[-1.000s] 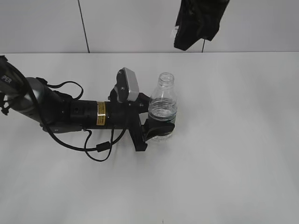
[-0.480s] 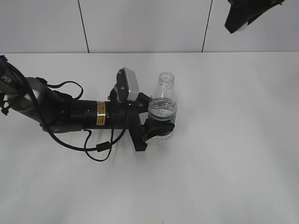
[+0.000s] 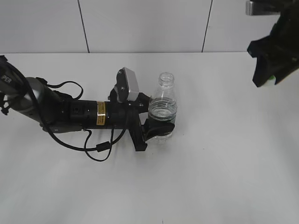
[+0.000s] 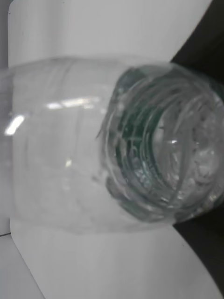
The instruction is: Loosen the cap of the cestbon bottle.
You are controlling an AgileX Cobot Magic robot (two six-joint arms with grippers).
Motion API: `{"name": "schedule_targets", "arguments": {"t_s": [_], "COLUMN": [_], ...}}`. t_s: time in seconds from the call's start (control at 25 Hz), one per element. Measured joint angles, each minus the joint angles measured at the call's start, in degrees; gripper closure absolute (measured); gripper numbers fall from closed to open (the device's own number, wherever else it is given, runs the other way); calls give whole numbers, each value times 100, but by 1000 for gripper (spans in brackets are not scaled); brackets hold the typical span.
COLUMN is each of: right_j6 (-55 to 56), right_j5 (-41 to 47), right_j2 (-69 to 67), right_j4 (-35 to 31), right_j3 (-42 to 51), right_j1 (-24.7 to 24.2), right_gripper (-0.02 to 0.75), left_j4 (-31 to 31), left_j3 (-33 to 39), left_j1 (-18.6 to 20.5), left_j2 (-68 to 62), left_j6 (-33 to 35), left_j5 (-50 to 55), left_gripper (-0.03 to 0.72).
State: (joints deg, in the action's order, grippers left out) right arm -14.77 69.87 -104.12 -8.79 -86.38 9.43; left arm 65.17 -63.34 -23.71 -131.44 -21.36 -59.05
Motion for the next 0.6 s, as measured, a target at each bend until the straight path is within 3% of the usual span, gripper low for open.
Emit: {"name": "schedule_targets", "arguments": {"t_s": [0.12,0.4,0.6], "right_j6": [199,521,534], "right_j5": [-325,-2014,-3036], "right_j2": [0,0,-64], "right_j4": [14,-70,-282], "right_j3": [549,1775,2173], "right_j1": [-164,-245,-245], "right_gripper": [443,443,444], "left_j4": [0,4,4], "left_j3": [0,0,0], "left_j1": [0,0,0], "left_j2": [0,0,0], "left_j6": [0,0,0], "left_j5": [0,0,-5], "left_gripper": [276,276,276]}}
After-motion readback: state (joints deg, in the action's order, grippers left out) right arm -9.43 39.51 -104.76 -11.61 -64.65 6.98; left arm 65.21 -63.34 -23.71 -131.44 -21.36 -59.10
